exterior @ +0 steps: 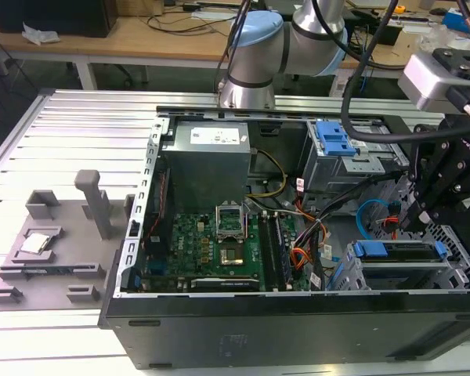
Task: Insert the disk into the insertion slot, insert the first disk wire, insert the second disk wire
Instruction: 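Insert the disk into the insertion slot, then insert the first disk wire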
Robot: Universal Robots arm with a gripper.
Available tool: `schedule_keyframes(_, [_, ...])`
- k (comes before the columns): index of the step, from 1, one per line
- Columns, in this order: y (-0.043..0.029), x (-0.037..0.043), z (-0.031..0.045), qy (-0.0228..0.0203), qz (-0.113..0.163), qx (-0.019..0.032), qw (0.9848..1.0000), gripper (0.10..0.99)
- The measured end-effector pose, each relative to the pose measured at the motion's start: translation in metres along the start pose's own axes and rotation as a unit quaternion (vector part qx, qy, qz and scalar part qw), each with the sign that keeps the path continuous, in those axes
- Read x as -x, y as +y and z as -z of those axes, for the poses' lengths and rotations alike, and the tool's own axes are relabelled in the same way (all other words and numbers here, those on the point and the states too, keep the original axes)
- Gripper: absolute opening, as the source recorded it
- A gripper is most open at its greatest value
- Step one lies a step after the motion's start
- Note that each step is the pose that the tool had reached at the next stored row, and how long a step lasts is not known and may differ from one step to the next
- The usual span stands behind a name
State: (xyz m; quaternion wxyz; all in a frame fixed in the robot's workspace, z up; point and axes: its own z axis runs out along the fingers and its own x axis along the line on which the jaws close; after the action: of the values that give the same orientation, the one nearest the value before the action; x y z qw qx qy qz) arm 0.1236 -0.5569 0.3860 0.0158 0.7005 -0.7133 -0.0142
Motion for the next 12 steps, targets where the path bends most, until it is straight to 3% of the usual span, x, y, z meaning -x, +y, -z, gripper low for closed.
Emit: schedule_keyframes(12, [-0.0002, 0.0000, -0.0003, -0.0002, 0.000, 0.0000, 1.0000, 0.106])
